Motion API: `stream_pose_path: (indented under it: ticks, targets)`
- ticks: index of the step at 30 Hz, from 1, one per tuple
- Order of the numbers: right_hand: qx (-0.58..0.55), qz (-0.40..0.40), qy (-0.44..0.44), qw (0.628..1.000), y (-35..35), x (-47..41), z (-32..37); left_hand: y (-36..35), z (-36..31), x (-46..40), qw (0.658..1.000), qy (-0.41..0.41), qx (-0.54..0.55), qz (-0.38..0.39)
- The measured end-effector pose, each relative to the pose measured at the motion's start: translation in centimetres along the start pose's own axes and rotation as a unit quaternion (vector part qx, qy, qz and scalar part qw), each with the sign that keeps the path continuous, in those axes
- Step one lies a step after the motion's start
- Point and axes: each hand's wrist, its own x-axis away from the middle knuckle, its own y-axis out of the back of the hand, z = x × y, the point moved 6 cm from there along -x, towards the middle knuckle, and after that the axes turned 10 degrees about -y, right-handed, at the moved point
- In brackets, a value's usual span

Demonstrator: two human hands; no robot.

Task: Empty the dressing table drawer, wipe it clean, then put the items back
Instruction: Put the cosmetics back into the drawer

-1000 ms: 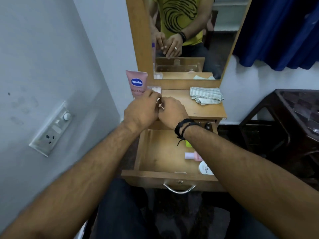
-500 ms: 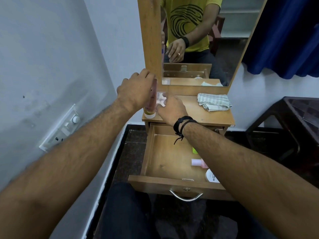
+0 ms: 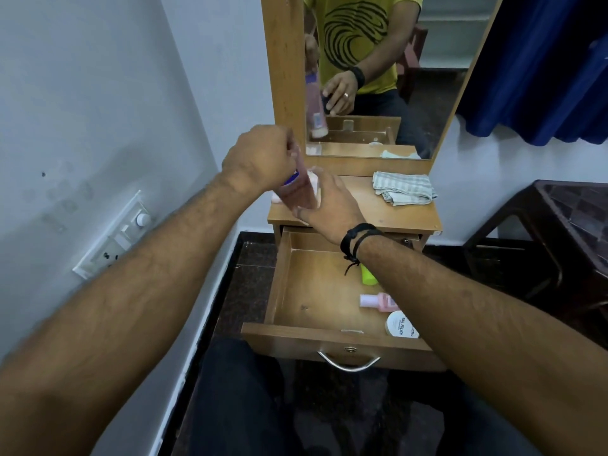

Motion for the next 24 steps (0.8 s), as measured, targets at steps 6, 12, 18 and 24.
stream_pose_path:
  ticks: [6, 12, 18, 24]
  targets:
    - [0.204, 0.0, 0.084, 0.975, 1.4, 1.7, -2.8, -3.3, 2.1, 2.1, 0.954, 0.128, 0.262, 0.071]
    - [0.394, 0.226, 0.046, 0.89, -1.3, 4.0, -7.4, -11.7, 1.6, 6.3, 0.955, 0.041, 0.092, 0.279]
    - [0.404, 0.298, 0.027, 0.865, -5.4, 6.4, -9.8, -18.5, -0.1, 10.7, 0.904, -0.044, 0.021, 0.425]
    - [0.382, 0.352, 0.01, 0.854, -8.1, 7.6, -11.0, -20.5, -0.3, 12.0, 0.891, -0.062, -0.046, 0.447]
